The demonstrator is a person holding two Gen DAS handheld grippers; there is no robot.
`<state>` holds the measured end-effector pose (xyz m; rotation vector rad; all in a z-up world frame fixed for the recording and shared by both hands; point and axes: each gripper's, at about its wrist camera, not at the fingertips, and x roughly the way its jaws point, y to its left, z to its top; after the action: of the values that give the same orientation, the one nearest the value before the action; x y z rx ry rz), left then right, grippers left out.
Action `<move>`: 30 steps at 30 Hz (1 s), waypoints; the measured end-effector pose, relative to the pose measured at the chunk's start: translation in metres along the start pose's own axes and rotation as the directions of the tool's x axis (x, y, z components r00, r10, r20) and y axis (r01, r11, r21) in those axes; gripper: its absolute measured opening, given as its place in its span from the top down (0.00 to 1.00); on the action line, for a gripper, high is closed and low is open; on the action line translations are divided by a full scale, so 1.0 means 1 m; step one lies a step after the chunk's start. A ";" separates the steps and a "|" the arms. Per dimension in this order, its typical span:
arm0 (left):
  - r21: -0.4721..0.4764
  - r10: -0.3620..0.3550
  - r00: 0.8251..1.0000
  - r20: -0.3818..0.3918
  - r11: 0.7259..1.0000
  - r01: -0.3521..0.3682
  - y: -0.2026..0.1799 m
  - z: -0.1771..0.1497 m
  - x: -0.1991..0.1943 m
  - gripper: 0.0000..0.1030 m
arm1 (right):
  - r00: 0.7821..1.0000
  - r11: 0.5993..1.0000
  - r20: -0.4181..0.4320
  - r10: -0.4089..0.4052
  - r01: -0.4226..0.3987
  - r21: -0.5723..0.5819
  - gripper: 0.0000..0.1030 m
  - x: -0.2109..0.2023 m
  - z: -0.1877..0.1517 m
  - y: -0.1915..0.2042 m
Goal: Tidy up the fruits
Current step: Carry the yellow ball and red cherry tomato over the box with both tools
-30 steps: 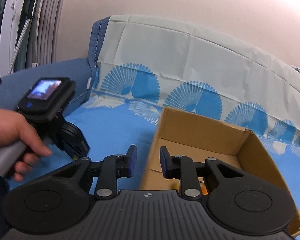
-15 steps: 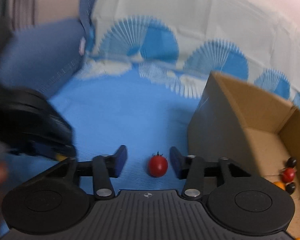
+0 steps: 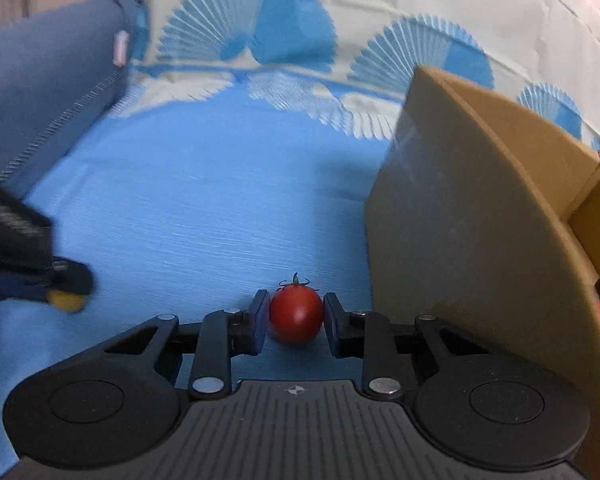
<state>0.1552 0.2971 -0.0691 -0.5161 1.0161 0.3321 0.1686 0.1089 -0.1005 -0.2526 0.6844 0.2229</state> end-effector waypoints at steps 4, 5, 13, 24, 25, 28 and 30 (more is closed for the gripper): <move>0.008 0.011 1.000 -0.004 1.000 -0.011 -0.001 0.000 -0.001 0.73 | 0.994 0.995 0.055 0.095 -0.094 -0.027 0.71 -0.039 -0.008 0.010; 0.006 0.014 1.000 -0.004 1.000 -0.014 0.000 0.000 -0.001 0.73 | 0.991 0.992 0.059 0.121 -0.119 -0.038 0.71 -0.048 -0.011 0.013; 0.049 0.069 0.997 -0.018 0.997 -0.068 -0.009 -0.004 -0.001 0.73 | 0.985 0.984 0.006 0.172 -0.172 -0.054 0.71 -0.064 -0.033 0.016; 0.101 0.105 0.994 -0.022 0.990 -0.102 -0.017 -0.006 0.003 0.73 | 0.976 0.980 -0.114 0.188 -0.193 -0.038 0.69 -0.044 -0.054 0.016; 0.104 0.108 0.994 -0.021 0.989 -0.106 -0.018 -0.006 0.004 0.73 | 0.975 0.980 -0.116 0.190 -0.196 -0.040 0.69 -0.043 -0.054 0.016; 0.108 0.115 0.993 -0.013 0.988 -0.113 -0.020 -0.007 0.004 0.73 | 0.975 0.978 -0.111 0.193 -0.199 -0.054 0.70 -0.044 -0.055 0.016; 0.108 0.119 0.993 -0.007 0.987 -0.117 -0.020 -0.006 0.002 0.73 | 0.976 0.978 -0.100 0.194 -0.200 -0.060 0.71 -0.046 -0.055 0.016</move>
<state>0.1618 0.2770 -0.0682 -0.3620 1.0740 0.3773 0.0969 0.1022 -0.1141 -0.2633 0.7967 0.4274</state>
